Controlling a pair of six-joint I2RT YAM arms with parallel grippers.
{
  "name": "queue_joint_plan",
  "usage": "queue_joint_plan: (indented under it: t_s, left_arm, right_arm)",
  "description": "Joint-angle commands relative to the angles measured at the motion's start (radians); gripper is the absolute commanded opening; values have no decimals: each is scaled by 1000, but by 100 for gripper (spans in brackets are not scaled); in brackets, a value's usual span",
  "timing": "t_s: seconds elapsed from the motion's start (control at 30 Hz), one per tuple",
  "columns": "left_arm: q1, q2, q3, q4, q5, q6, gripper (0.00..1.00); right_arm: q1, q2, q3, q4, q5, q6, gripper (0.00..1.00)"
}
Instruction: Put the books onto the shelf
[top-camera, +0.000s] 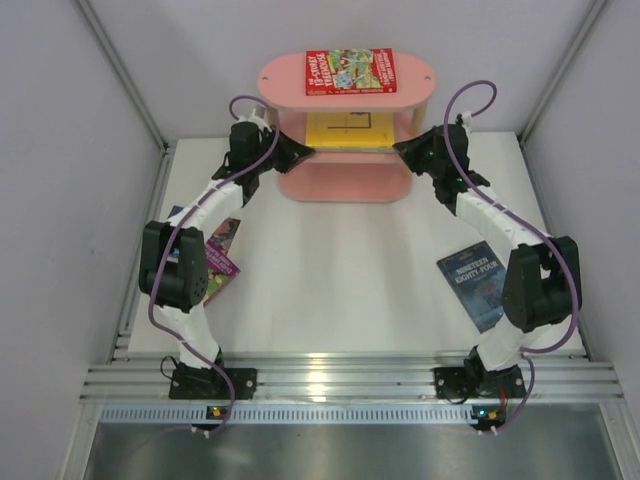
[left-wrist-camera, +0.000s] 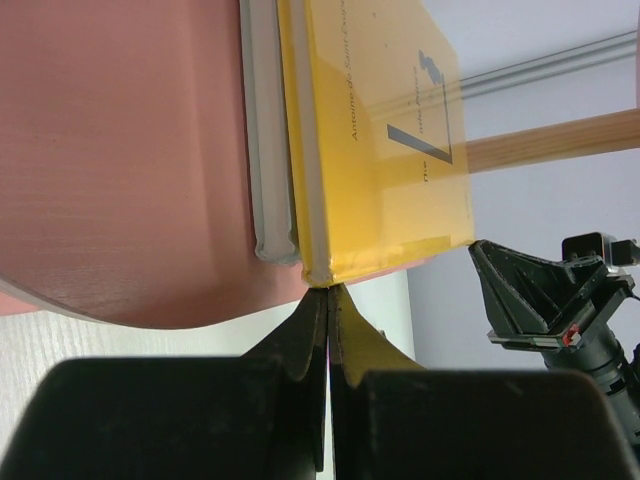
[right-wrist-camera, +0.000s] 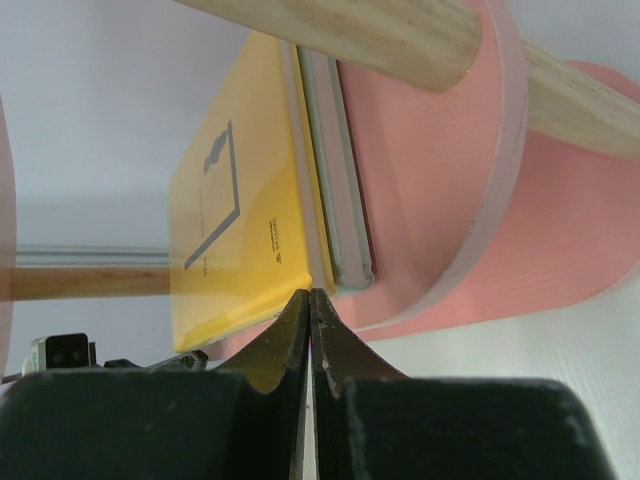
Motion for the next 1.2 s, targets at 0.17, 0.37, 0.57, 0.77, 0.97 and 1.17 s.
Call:
queue_joint_plan:
  t_s: [0.17, 0.37, 0.57, 0.77, 0.97, 1.17]
  left_arm:
    - [-3, 9, 66, 57, -21, 7, 0]
    - [-3, 12, 72, 52, -21, 8, 0]
    - [-3, 12, 65, 52, -21, 12, 0]
    - [-5, -14, 37, 56, -6, 12, 0]
    - [-5, -99, -30, 46, -17, 27, 0]
    - [-5, -225, -144, 0, -20, 42, 23]
  right_arm:
    - [-15, -1, 17, 49, -1, -10, 0]
    - [-17, 2, 19, 47, 0, -12, 0]
    - [-20, 1, 19, 47, -1, -12, 0]
    - [-29, -30, 10, 42, 0, -24, 0]
    - [-44, -125, -16, -37, -1, -49, 0]
    - [-93, -309, -123, -212, -15, -78, 2]
